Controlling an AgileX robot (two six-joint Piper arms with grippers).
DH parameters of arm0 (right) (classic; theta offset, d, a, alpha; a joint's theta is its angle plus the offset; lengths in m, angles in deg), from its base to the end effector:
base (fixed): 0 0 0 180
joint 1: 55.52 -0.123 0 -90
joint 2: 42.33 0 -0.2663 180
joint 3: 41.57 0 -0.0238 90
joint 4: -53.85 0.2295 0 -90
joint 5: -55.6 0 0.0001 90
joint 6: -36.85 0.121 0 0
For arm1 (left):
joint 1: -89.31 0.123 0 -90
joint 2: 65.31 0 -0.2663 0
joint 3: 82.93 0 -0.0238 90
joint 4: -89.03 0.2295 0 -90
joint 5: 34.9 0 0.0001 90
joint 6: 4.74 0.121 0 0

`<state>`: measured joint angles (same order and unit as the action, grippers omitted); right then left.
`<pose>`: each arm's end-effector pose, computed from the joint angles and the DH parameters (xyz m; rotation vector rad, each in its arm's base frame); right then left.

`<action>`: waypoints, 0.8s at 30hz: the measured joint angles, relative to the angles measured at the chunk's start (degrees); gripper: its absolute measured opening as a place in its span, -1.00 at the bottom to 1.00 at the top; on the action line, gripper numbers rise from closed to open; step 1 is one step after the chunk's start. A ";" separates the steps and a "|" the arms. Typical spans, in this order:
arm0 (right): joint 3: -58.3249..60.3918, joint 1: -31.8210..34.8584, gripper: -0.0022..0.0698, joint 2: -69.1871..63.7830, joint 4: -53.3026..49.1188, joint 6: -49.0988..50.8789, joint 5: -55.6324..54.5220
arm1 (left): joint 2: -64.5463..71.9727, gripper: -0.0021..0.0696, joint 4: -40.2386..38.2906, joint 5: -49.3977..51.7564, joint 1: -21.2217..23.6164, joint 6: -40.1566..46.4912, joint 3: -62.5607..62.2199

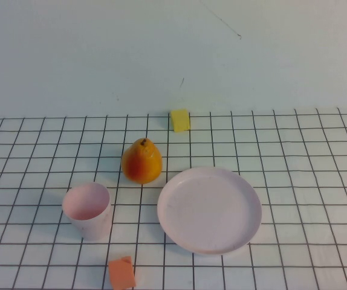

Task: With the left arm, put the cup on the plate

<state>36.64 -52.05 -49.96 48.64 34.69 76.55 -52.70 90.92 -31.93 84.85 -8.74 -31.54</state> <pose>0.0786 -0.0087 0.1639 -0.0354 1.8649 -0.1571 0.0472 -0.0035 0.3504 0.0224 1.1692 -0.1003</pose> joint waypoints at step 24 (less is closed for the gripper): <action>0.00 0.00 -0.95 0.00 0.00 0.00 0.00 | 59.00 -0.95 -15.91 43.58 0.00 11.69 -36.05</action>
<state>36.64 -52.05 -49.96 48.64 34.69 76.55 6.31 75.01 11.65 84.85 2.94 -67.59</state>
